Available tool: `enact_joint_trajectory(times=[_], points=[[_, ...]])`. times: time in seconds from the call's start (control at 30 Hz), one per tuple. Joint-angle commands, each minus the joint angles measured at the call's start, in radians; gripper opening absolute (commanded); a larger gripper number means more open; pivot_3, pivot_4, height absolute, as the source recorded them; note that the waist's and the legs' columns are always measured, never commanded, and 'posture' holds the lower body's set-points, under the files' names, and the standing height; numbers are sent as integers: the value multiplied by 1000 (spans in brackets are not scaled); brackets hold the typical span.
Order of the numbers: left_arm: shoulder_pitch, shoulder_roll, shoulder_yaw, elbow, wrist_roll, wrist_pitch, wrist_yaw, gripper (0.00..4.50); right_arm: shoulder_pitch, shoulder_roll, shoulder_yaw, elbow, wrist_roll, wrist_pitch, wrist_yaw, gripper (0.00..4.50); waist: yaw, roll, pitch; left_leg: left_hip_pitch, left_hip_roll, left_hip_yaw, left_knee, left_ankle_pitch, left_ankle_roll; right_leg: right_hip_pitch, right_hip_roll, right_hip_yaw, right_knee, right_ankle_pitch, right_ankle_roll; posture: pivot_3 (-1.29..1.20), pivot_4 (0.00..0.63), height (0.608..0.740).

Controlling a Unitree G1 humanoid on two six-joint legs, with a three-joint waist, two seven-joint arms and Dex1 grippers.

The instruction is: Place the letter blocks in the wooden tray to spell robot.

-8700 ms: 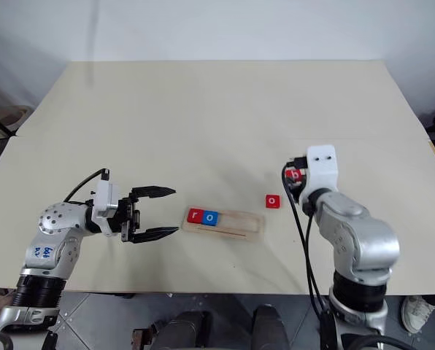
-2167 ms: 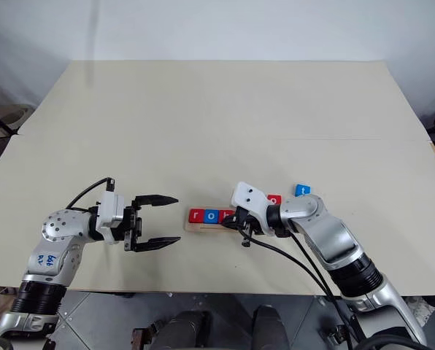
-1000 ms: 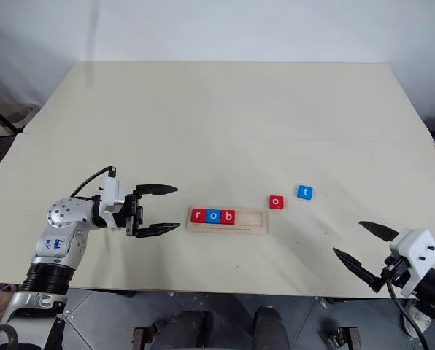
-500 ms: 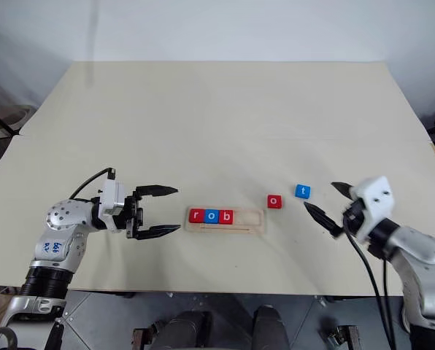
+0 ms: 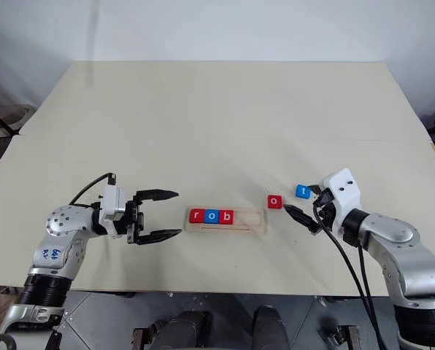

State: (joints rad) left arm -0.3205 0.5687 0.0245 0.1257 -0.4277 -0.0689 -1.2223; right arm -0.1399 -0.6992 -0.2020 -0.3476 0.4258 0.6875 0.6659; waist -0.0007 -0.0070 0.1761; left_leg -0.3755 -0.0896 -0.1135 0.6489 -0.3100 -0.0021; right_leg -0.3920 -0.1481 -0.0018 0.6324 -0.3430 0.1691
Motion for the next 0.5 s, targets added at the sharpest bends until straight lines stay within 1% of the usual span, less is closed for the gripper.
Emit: enact_joint_trajectory(times=[0.03, 0.37, 0.5], points=[[6, 3, 16, -38, -7, -7, 10, 4500, 2, -29, -12, -3, -5, 1, 6, 4467, 0, 0, 0, 0, 0, 0, 0, 0, 0, 0, 0, 0, 0, 0, 0, 0, 150, 740], [5, 1, 14, -36, -12, -6, 8, 4500, 44, -47, -63, 21, -1, -21, 9, 4467, 0, 0, 0, 0, 0, 0, 0, 0, 0, 0, 0, 0, 0, 0, 0, 0, 150, 740], [1, -1, 18, -40, -33, 26, 8, 4500, 58, -46, -71, 16, 5, -14, 9, 4467, 0, 0, 0, 0, 0, 0, 0, 0, 0, 0, 0, 0, 0, 0, 0, 0, 150, 740]])
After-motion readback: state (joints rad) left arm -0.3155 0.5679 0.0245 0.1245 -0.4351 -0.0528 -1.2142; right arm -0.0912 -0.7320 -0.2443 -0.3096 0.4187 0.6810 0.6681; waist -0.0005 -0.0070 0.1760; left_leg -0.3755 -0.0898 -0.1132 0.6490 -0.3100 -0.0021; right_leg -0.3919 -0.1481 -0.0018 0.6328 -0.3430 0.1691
